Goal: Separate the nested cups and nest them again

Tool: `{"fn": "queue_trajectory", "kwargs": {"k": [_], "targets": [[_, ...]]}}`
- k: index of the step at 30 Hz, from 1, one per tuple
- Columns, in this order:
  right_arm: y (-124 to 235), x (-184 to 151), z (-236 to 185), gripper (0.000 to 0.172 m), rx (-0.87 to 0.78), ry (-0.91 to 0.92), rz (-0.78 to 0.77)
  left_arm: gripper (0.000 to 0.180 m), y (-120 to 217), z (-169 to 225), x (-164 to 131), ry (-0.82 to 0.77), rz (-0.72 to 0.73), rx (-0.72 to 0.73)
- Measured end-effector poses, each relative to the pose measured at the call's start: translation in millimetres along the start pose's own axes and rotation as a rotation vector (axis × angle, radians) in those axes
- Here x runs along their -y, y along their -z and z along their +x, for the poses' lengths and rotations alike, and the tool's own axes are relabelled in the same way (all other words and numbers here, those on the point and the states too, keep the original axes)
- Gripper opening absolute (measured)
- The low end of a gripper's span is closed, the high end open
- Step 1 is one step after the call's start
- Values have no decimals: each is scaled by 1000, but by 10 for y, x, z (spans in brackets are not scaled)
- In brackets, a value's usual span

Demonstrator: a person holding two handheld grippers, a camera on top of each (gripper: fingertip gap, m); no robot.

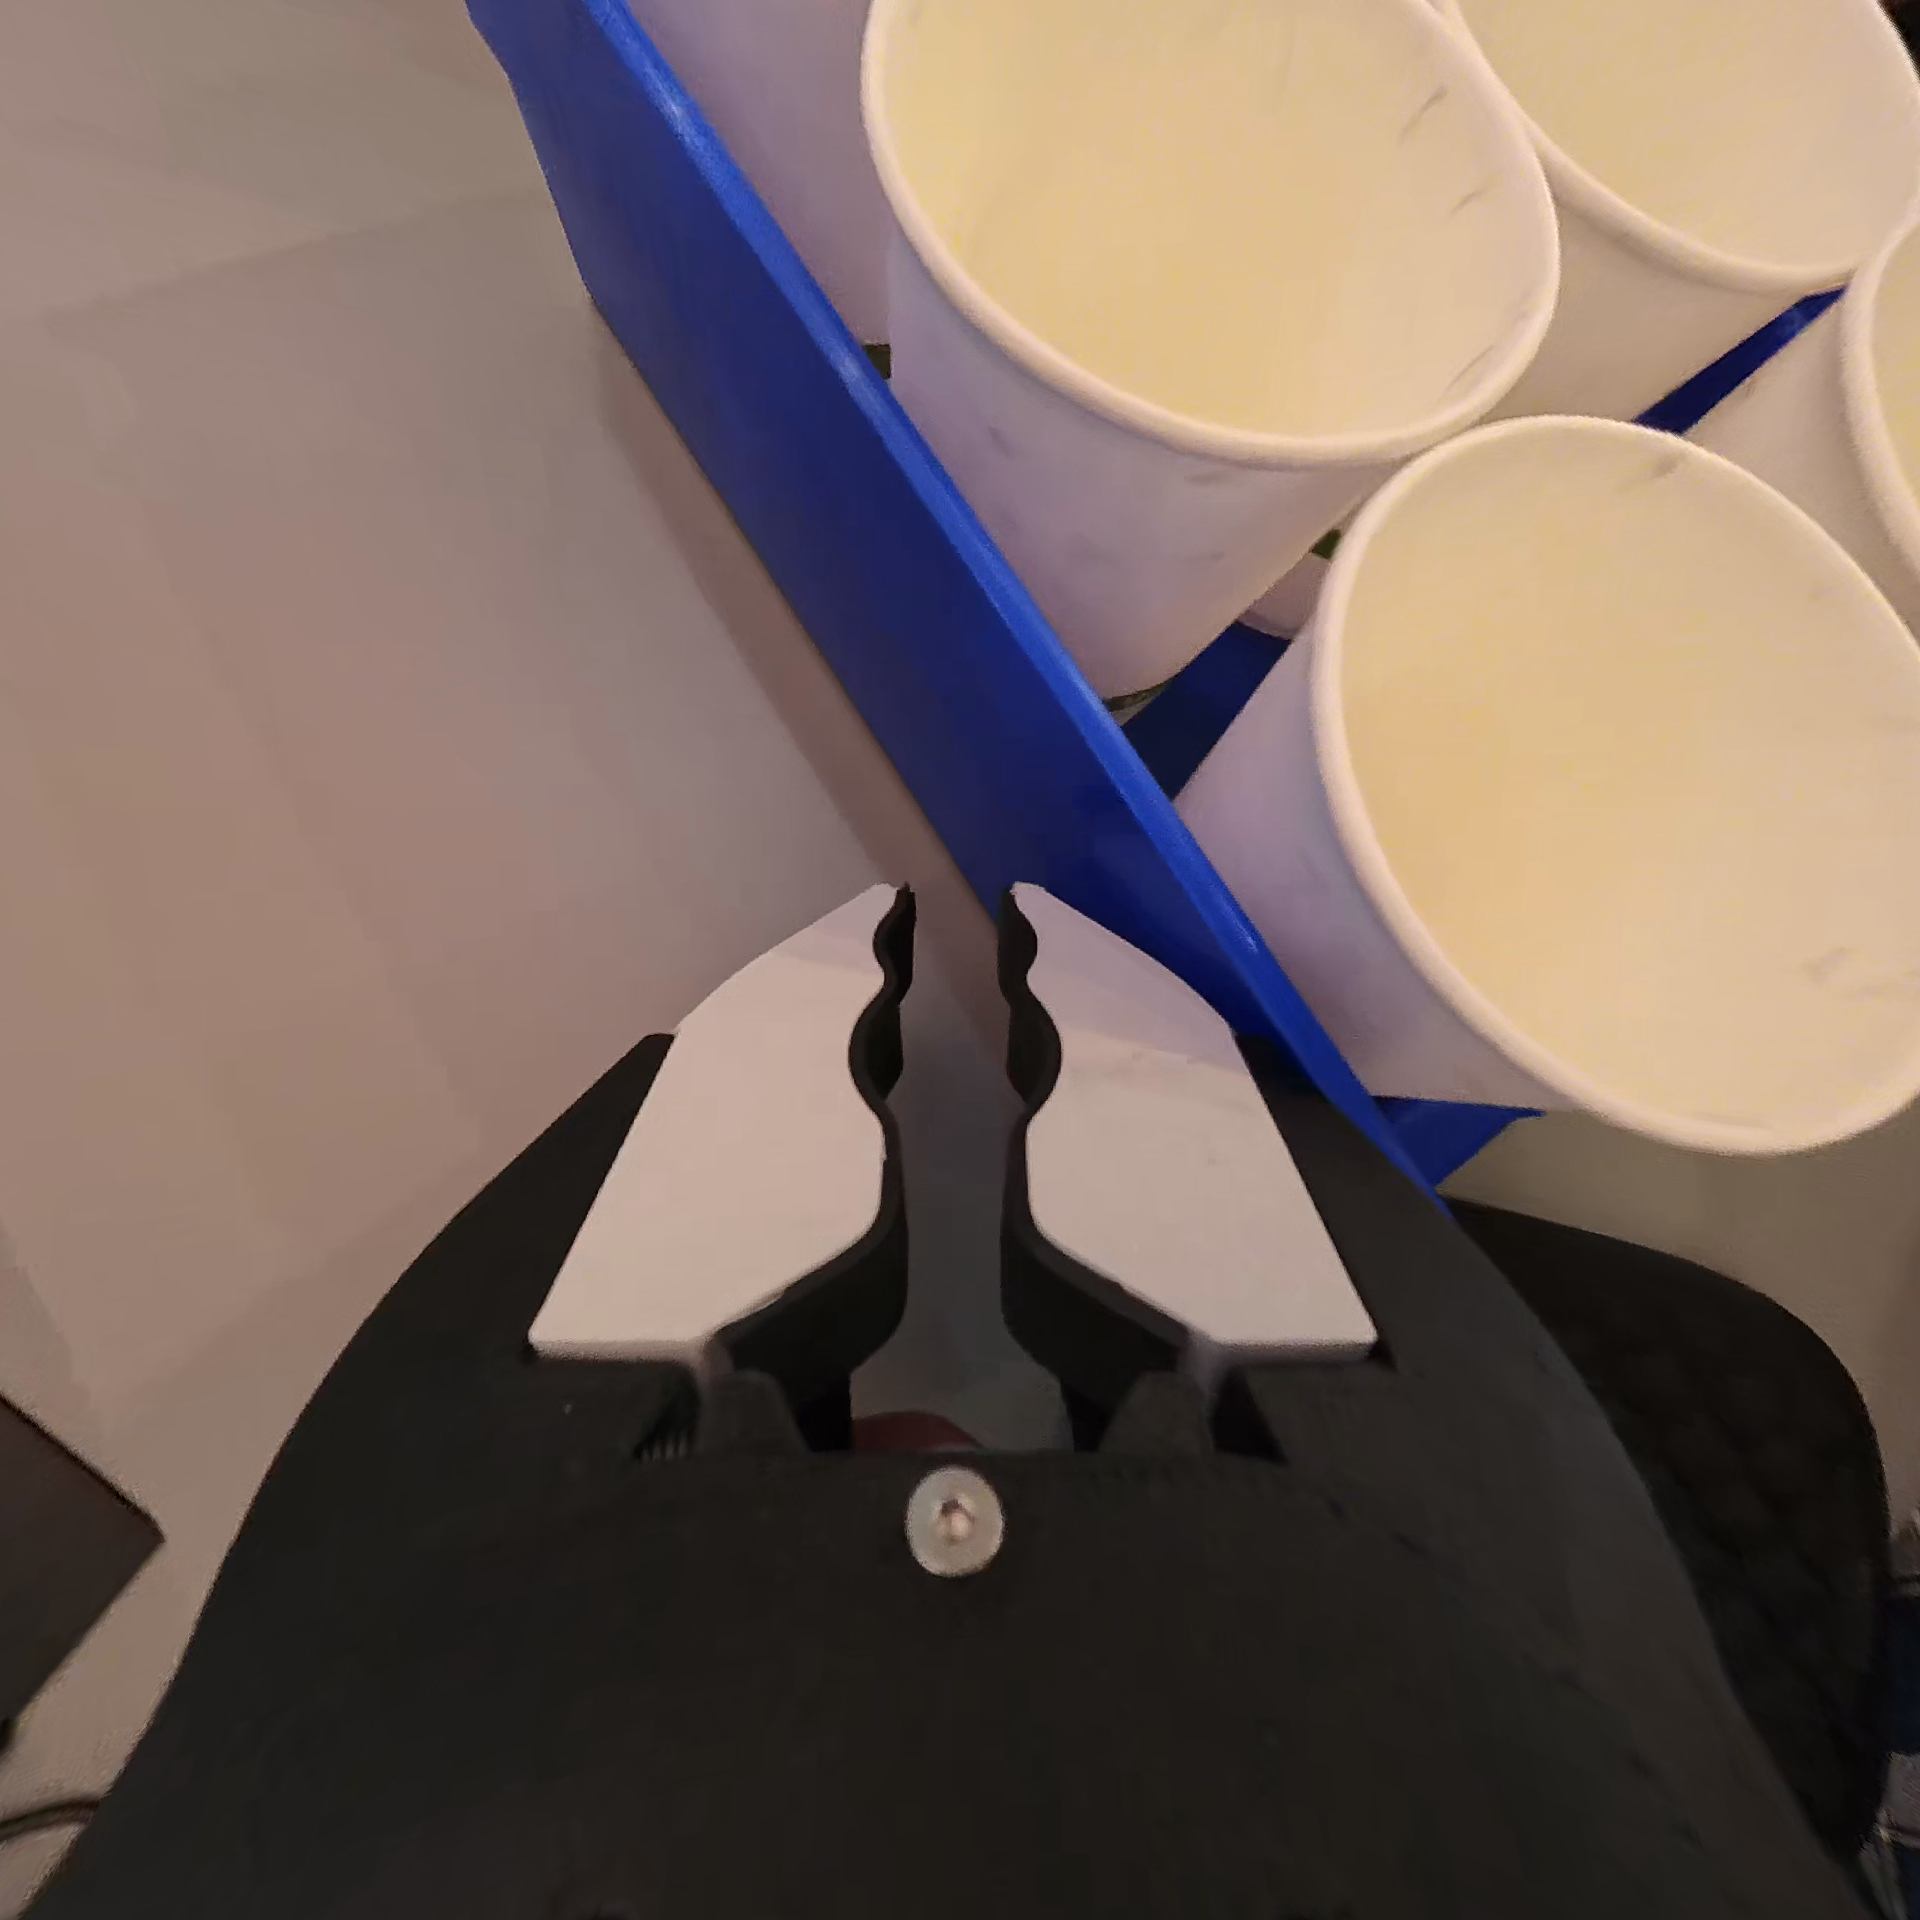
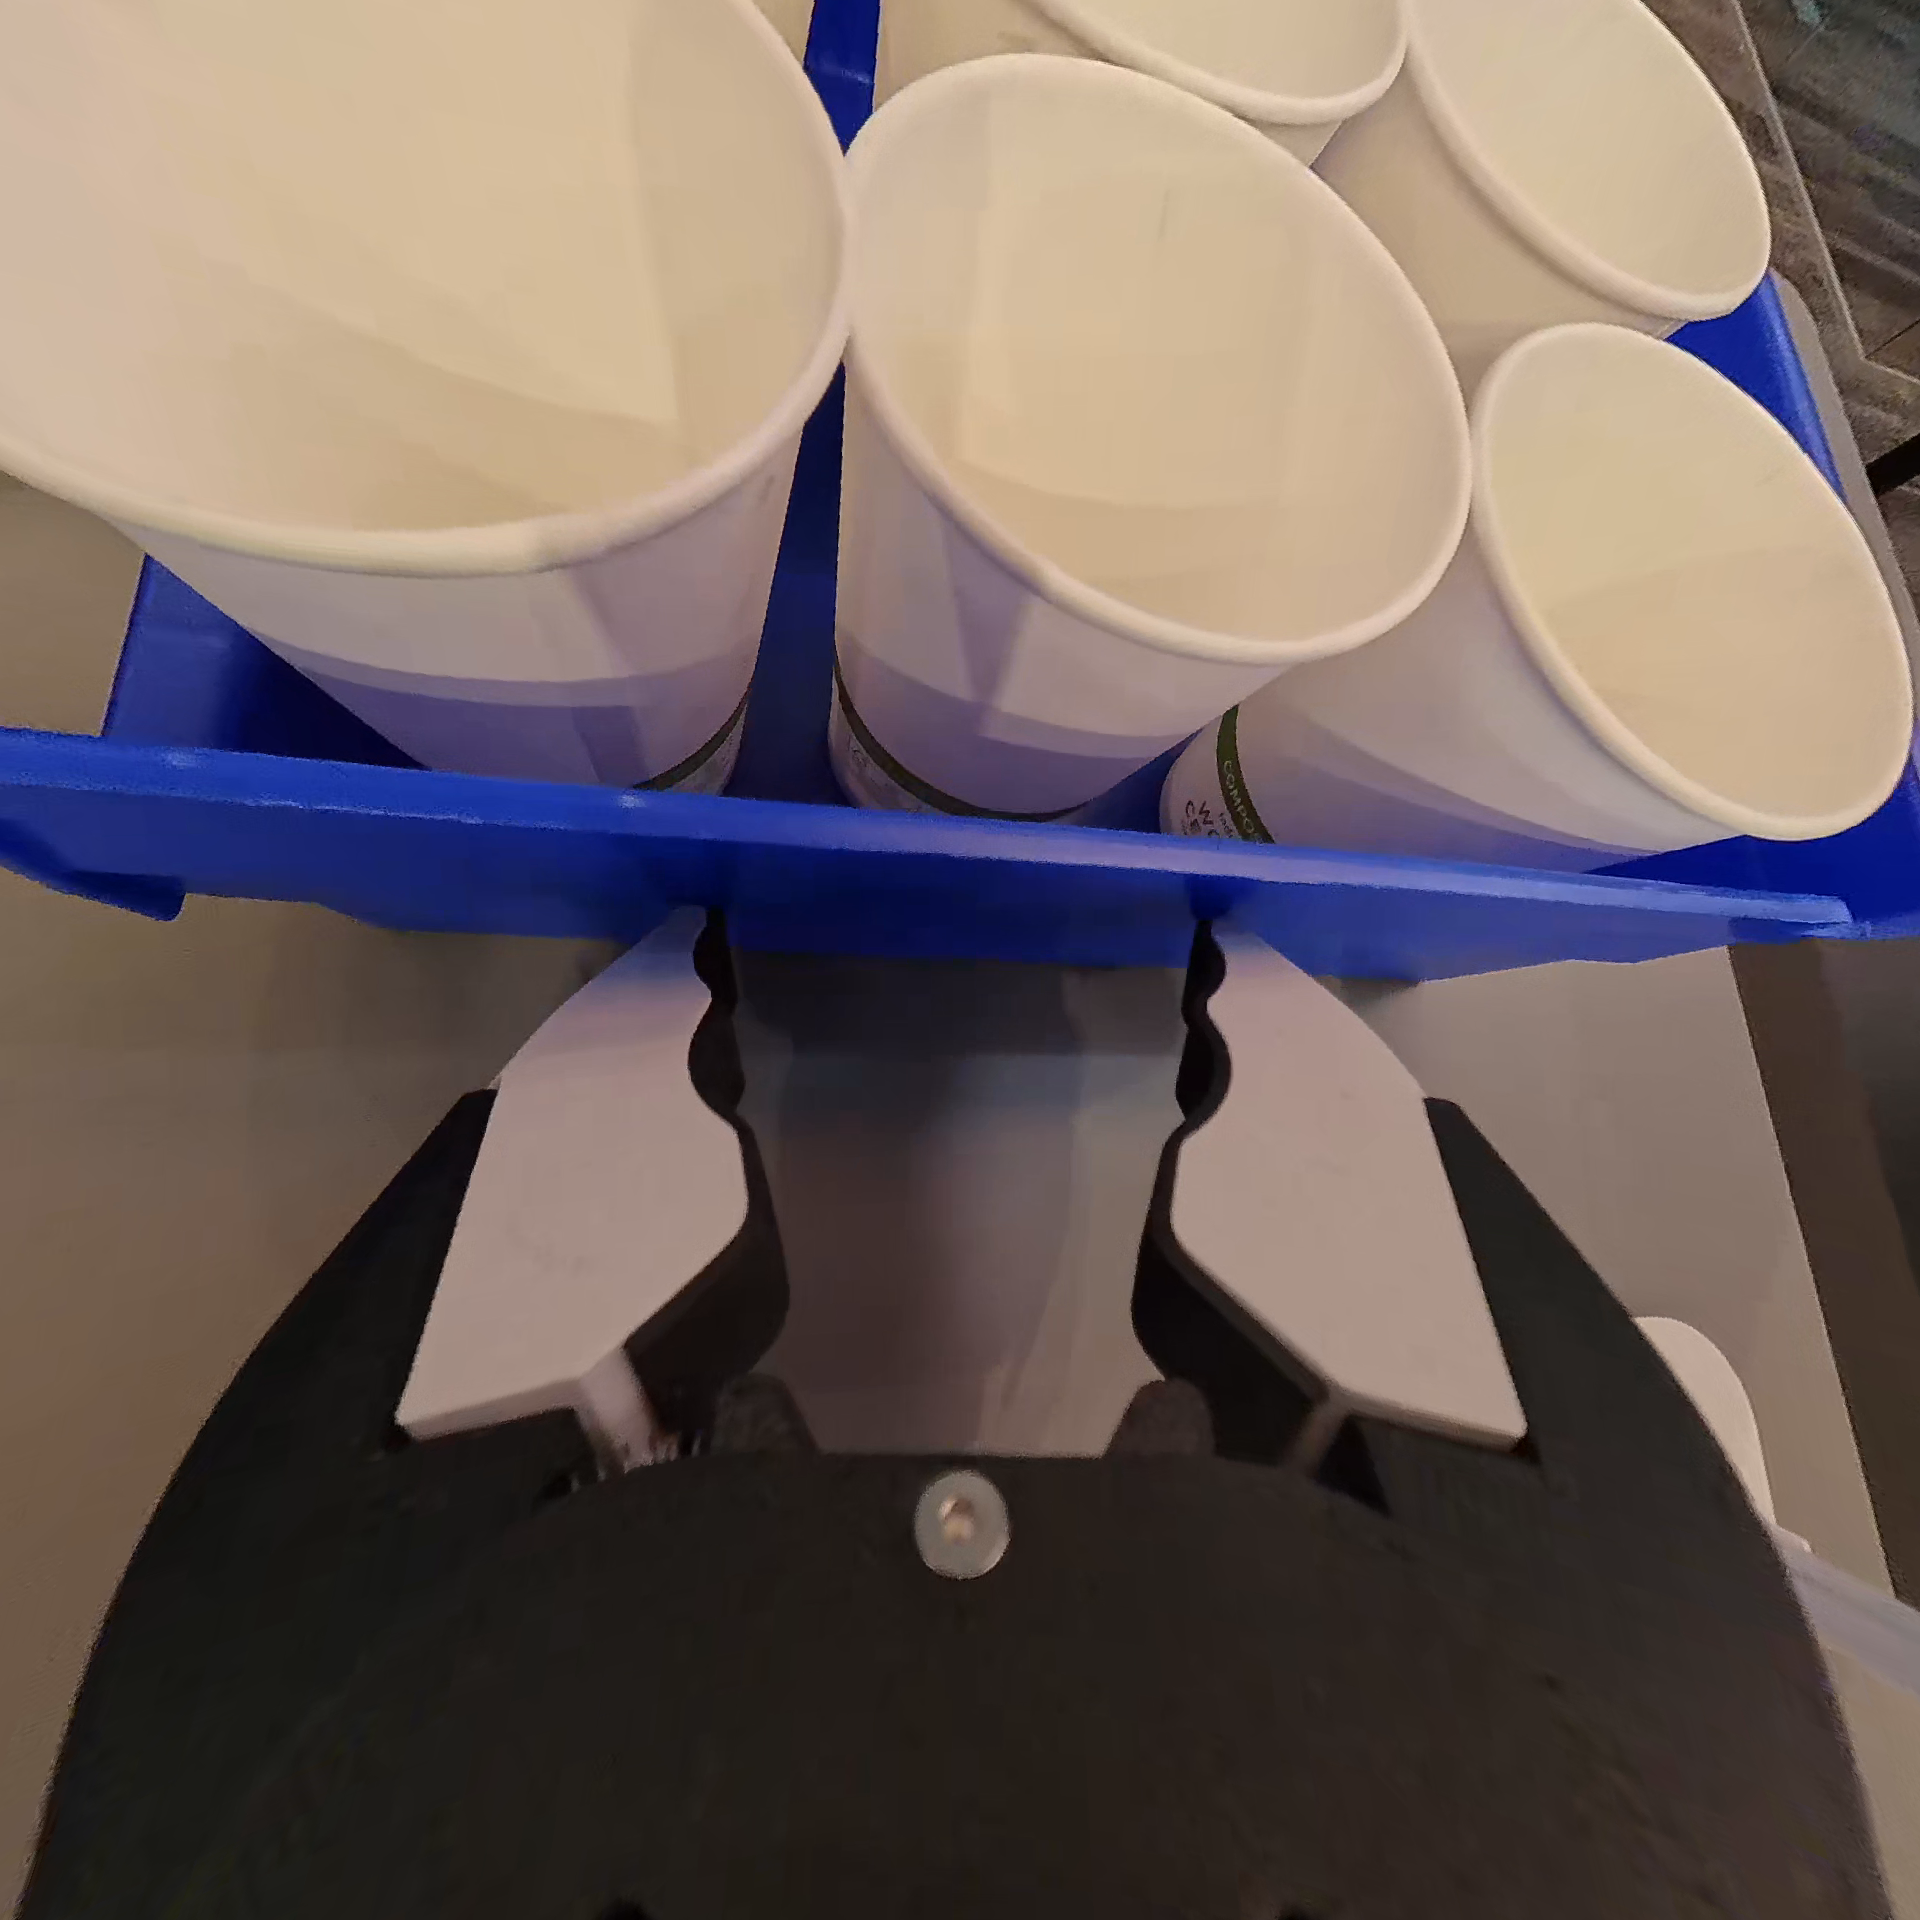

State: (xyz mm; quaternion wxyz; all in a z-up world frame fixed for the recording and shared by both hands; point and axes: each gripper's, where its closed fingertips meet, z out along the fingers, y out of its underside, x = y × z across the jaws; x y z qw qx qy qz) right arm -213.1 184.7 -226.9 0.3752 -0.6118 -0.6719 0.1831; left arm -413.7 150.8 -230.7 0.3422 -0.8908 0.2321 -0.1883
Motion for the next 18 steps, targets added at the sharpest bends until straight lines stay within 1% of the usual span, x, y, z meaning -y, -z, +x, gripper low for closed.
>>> {"fn": "queue_trajectory", "kwargs": {"k": [7, 10, 11, 12, 13, 14, 16, 18], "targets": [[-143, -59, 195, 83, 6, 5, -54, 10, -156, -193, 170, -15, -9, 30], [-182, -96, 288, 84, 0, -16, -57, 16, -171, -286, 232, -12, -7, 57], [-171, -105, 298, 85, 4, -38, -48, 23, -141, -327, 235, -22, -12, 83], [-141, -109, 290, 84, 11, -59, -34, 24, -92, -356, 233, -25, -10, 106], [-99, -124, 270, 84, 17, -65, -26, 29, -32, -340, 223, -17, -5, 98], [-49, -161, 244, 84, 18, -56, -29, 30, 40, -310, 200, -7, 3, 83], [63, -279, 180, 83, 11, -23, -51, 34, 198, -310, 99, 11, 9, 95], [201, -406, 85, 82, 18, -4, -64, 38, 347, -226, -18, 27, 27, 69]]}}
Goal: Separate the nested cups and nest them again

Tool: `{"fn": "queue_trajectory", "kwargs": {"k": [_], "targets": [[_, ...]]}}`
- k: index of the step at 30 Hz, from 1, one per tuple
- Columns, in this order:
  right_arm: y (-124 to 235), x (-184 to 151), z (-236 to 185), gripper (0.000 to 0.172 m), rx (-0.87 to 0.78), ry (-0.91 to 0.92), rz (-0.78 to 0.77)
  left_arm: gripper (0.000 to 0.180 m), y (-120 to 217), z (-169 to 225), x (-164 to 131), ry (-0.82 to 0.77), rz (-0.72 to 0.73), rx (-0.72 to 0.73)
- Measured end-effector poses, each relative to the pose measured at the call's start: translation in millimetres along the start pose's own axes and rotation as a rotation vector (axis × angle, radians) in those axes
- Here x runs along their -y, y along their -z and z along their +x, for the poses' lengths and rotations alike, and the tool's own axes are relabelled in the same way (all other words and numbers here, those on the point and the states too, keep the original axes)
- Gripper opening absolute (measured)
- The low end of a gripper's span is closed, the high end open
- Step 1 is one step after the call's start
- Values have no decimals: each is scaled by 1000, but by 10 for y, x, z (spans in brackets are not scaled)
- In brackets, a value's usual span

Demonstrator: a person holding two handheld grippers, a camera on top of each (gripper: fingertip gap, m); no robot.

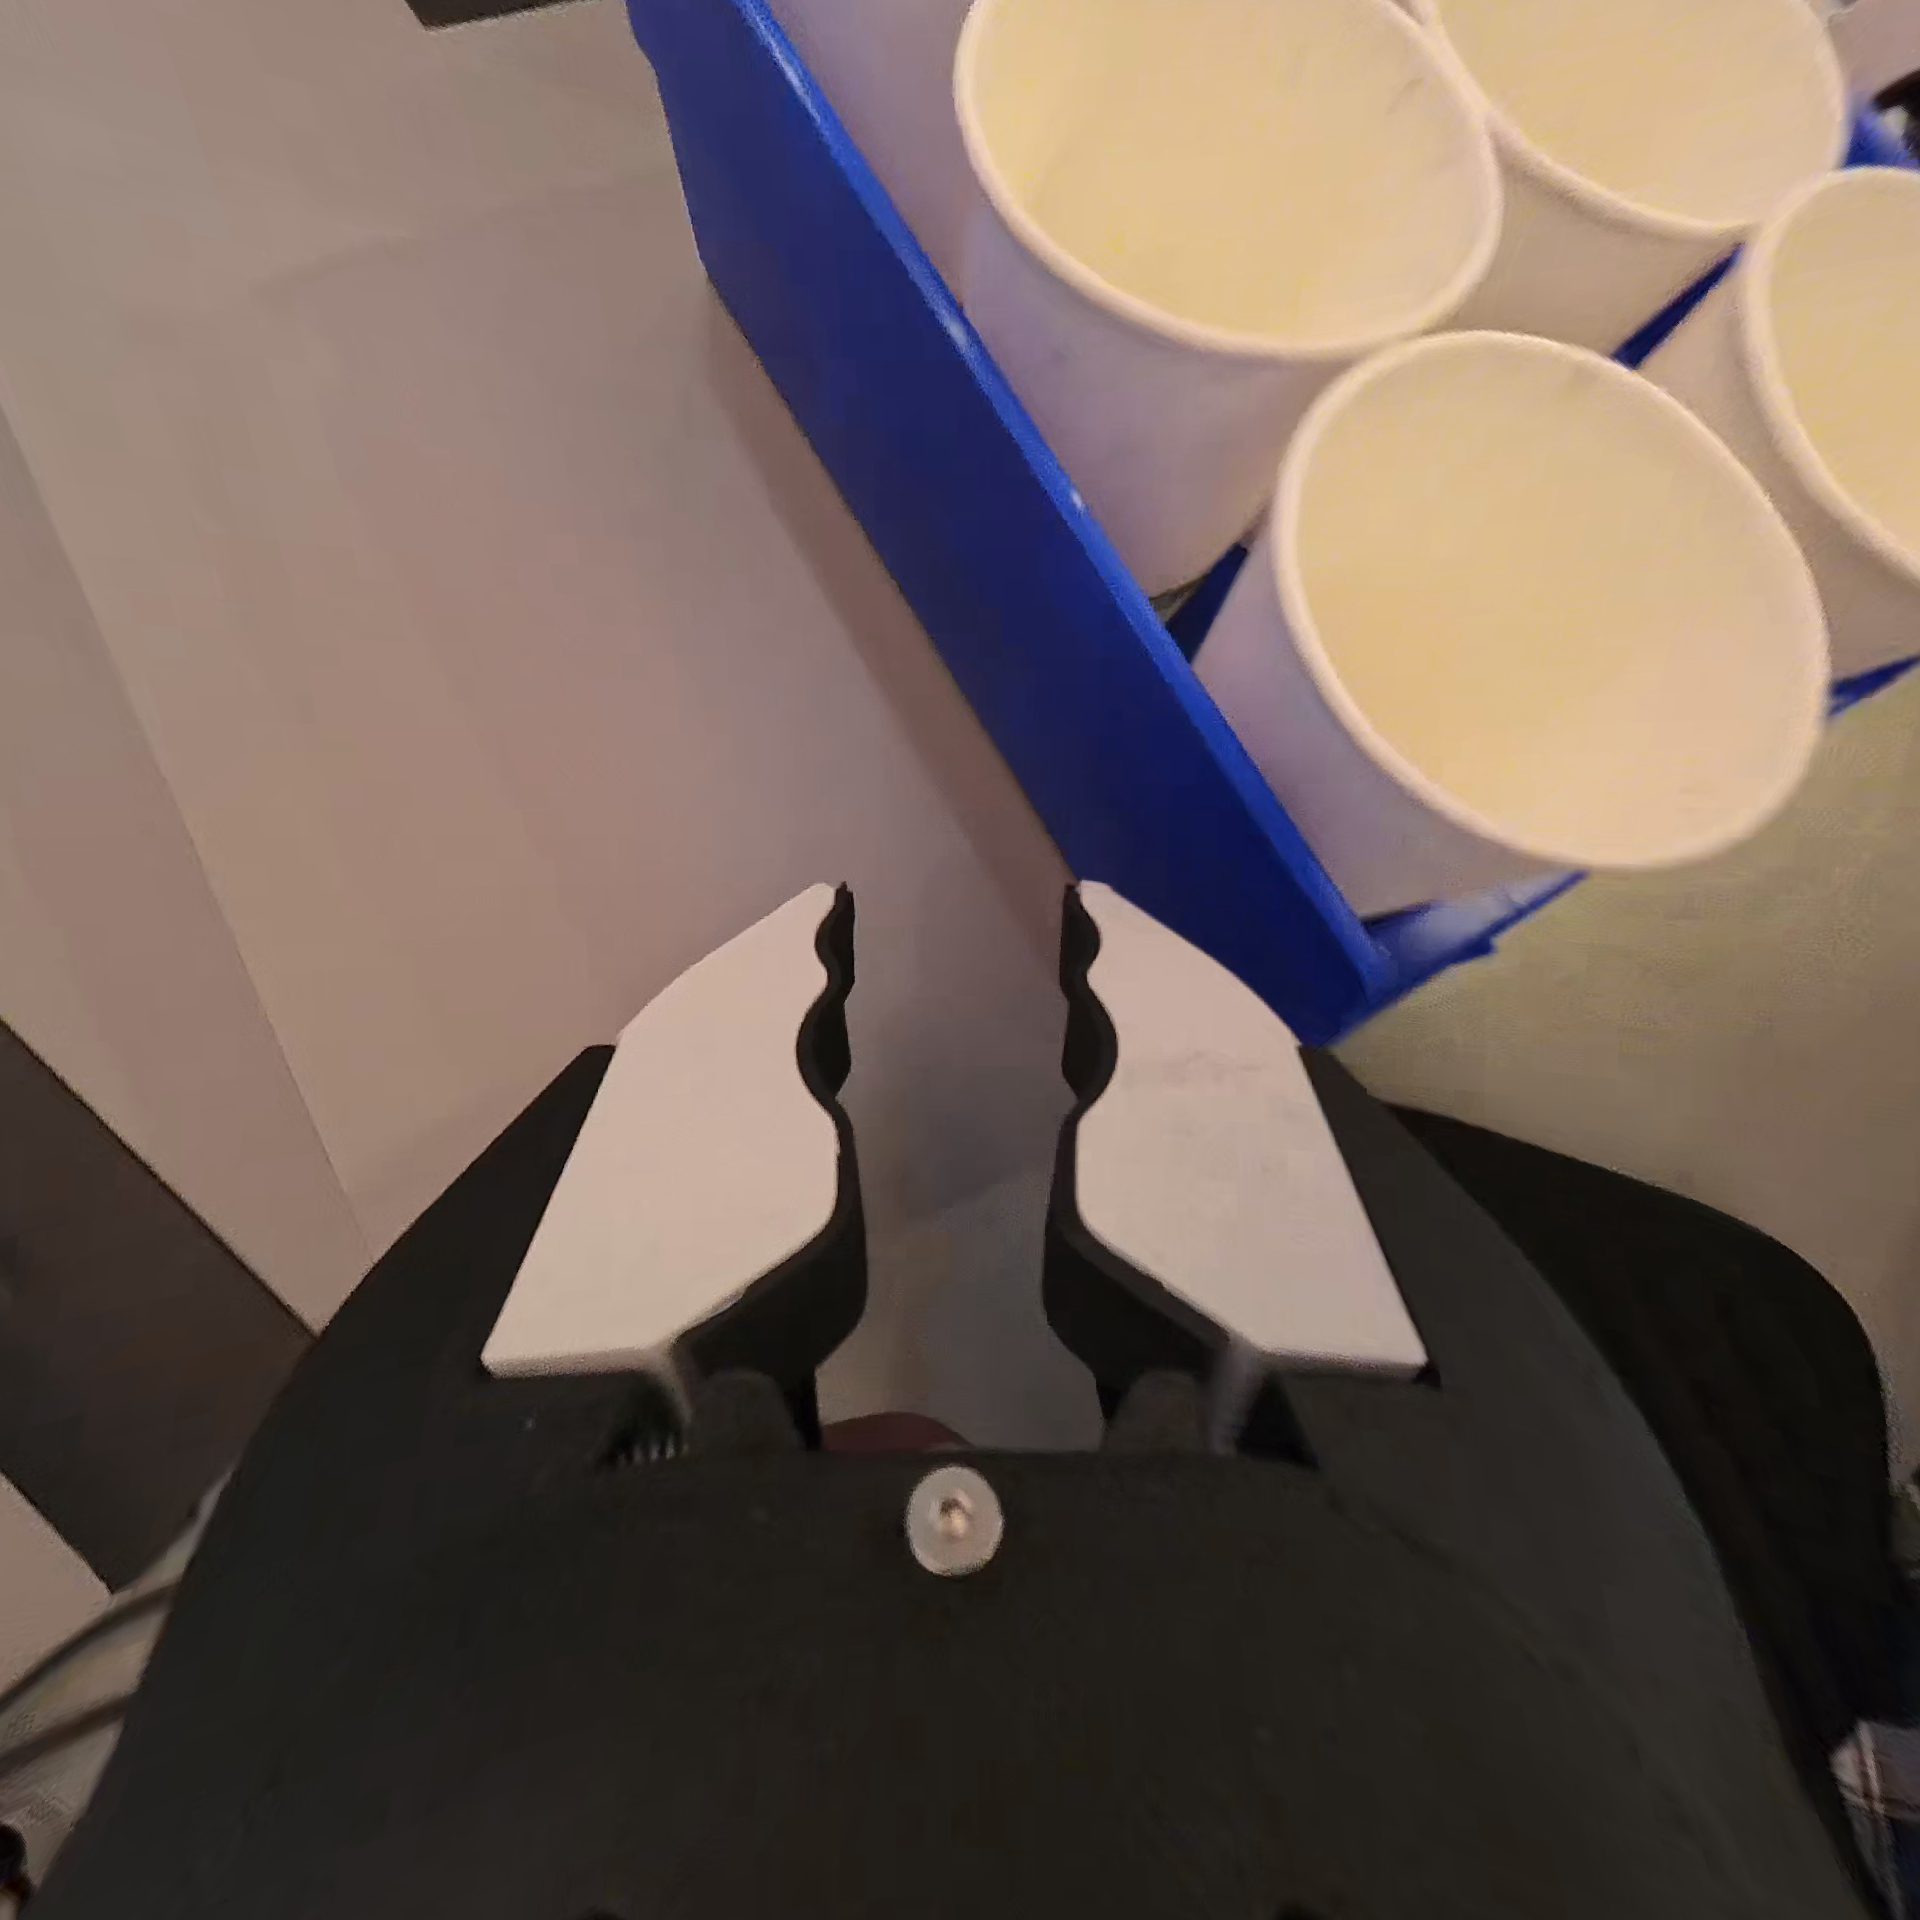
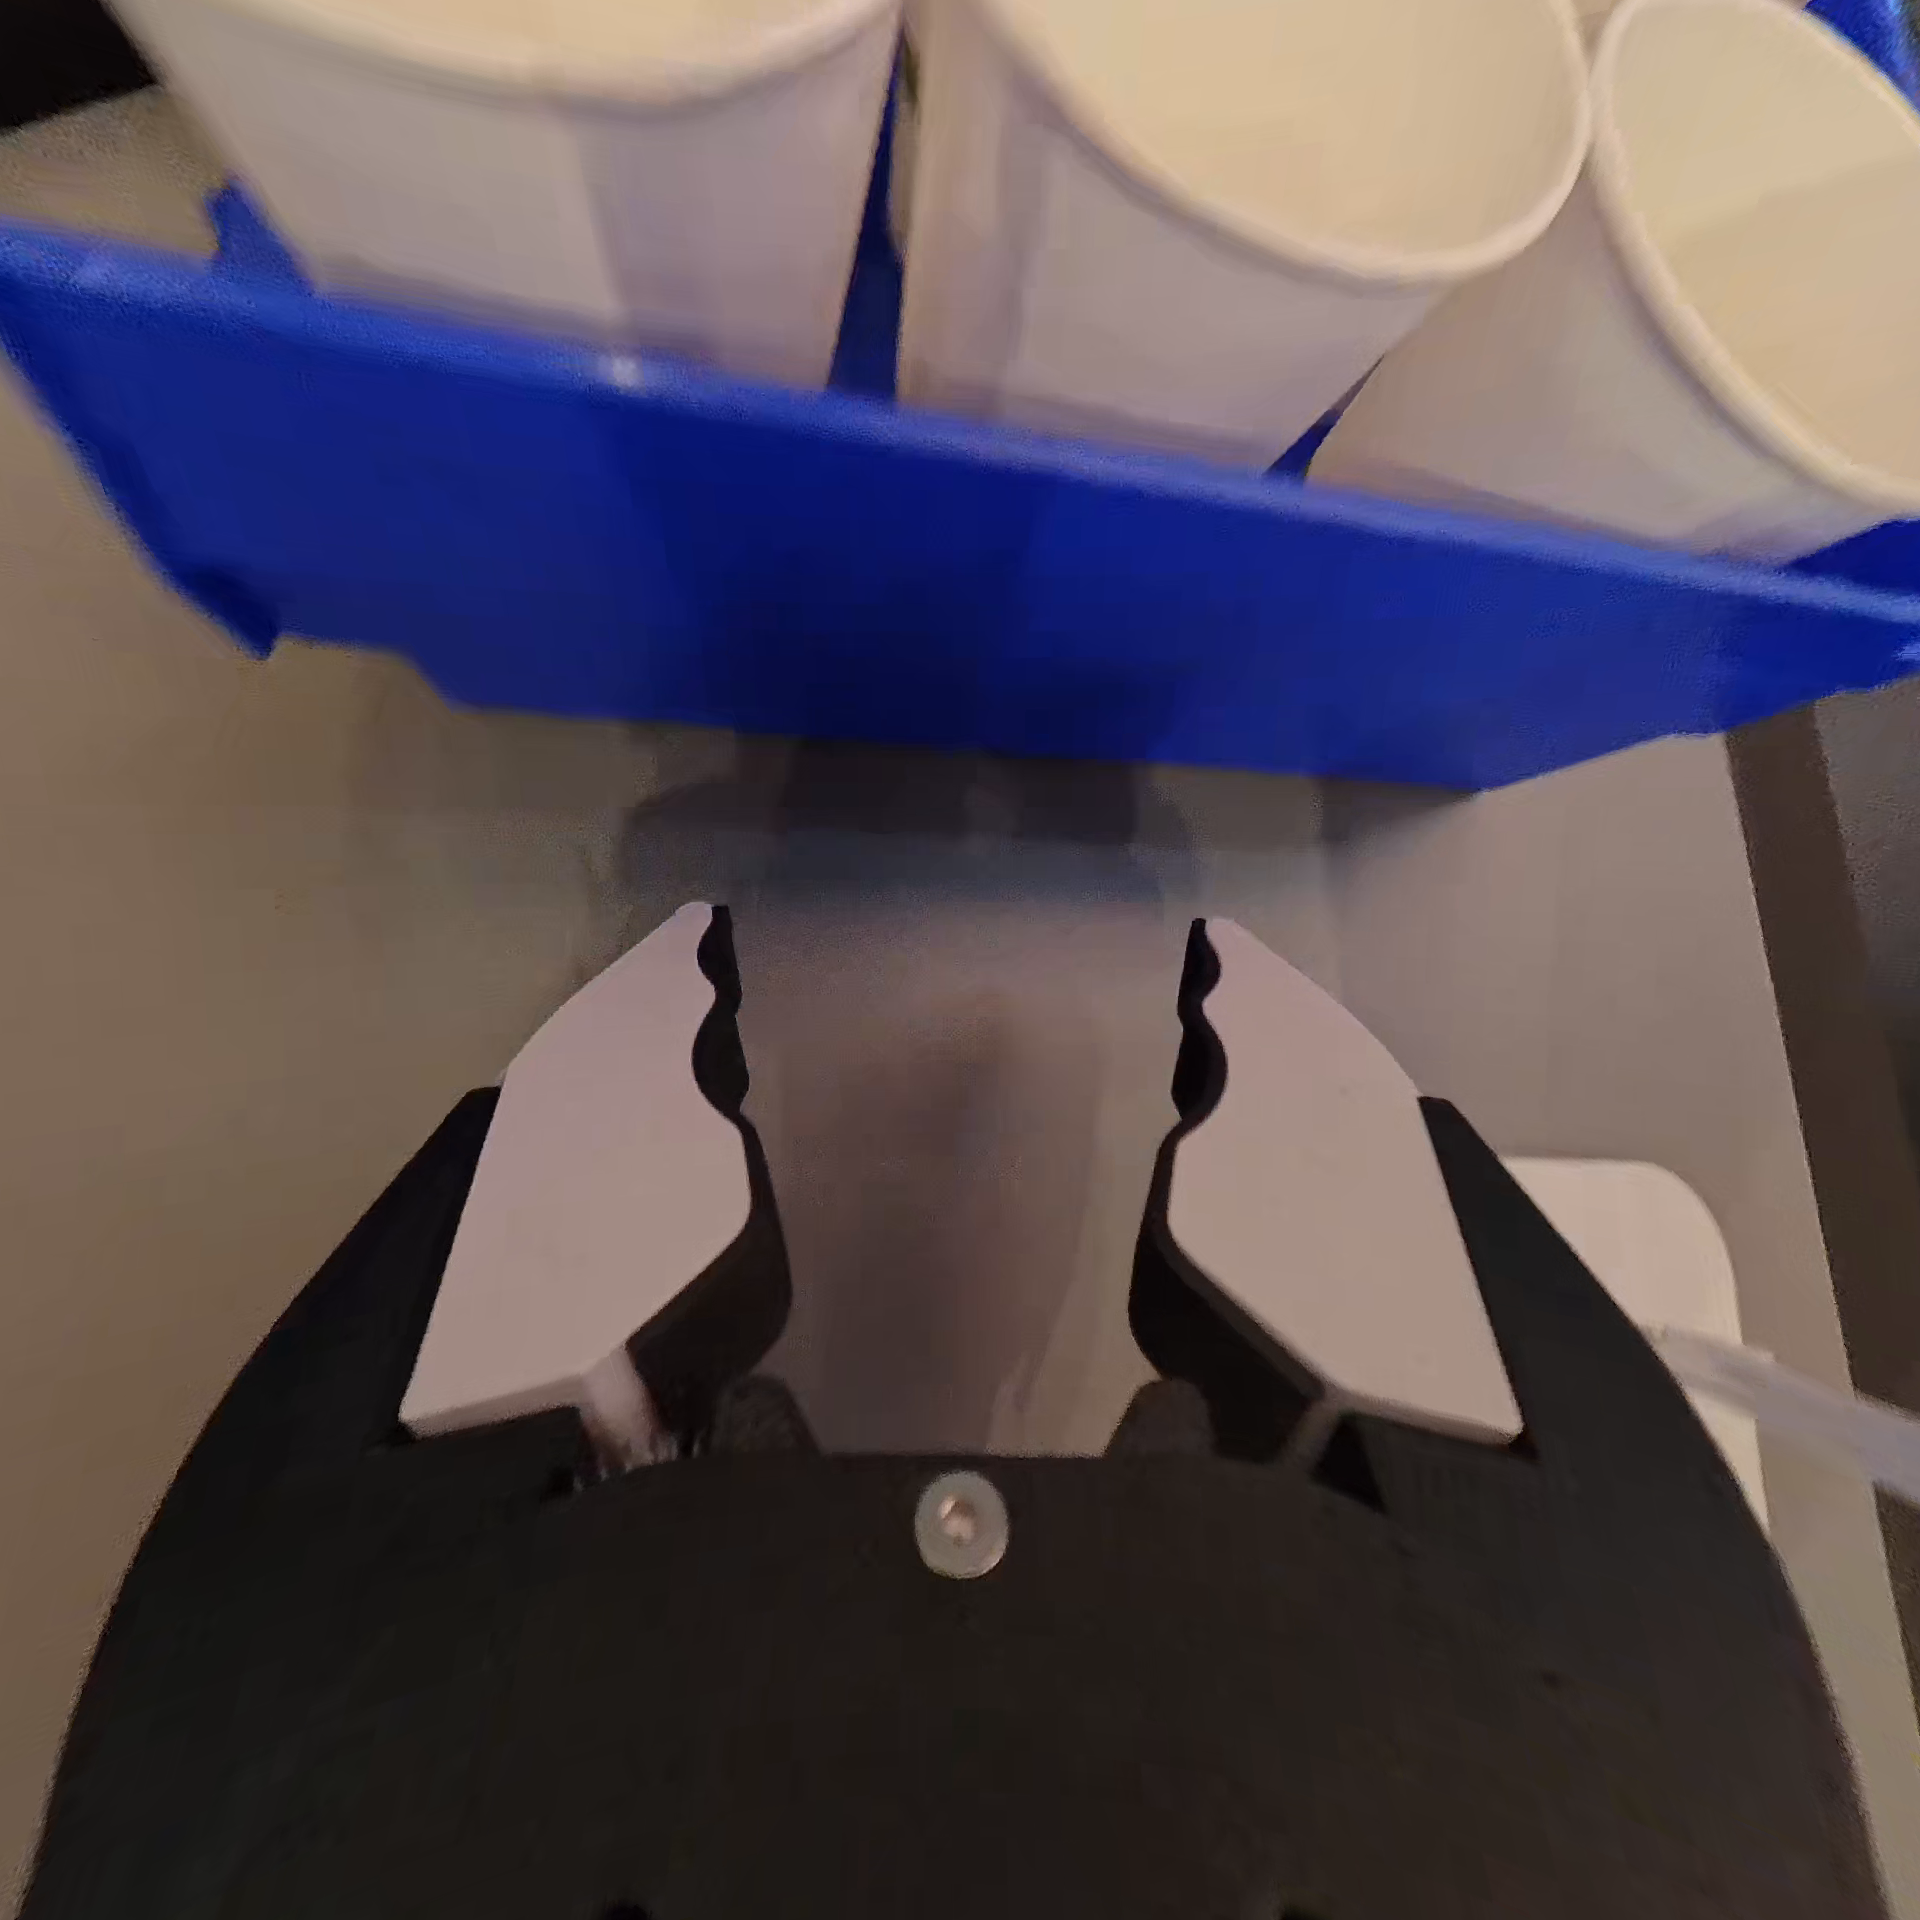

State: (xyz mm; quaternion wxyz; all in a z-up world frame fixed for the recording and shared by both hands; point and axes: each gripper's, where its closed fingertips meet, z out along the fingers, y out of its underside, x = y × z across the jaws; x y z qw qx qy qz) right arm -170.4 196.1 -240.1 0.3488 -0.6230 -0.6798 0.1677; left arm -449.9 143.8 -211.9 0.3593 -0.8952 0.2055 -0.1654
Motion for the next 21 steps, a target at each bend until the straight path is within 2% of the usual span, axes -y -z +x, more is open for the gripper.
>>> {"fn": "queue_trajectory", "kwargs": {"k": [3, 5, 9, 11, 16, 21], "targets": [[235, -219, -155, 80, 25, -16, -15, 44, 169, 175, -101, 19, 68, -20], [402, -334, -220, 79, 31, -37, -11, 47, 212, 246, -172, -19, 80, 38], [700, -457, -312, 77, 24, -65, 5, 45, 78, 299, -324, -50, 39, 143], [818, -493, -357, 77, 13, -66, 6, 36, 17, 344, -318, -33, 52, 140], [1069, -584, -465, 76, -16, -67, 15, 64, 64, 423, -340, 3, 47, 128], [1313, -701, -467, 75, -37, -106, 25, 65, 184, 580, -262, 36, 110, 123]]}}
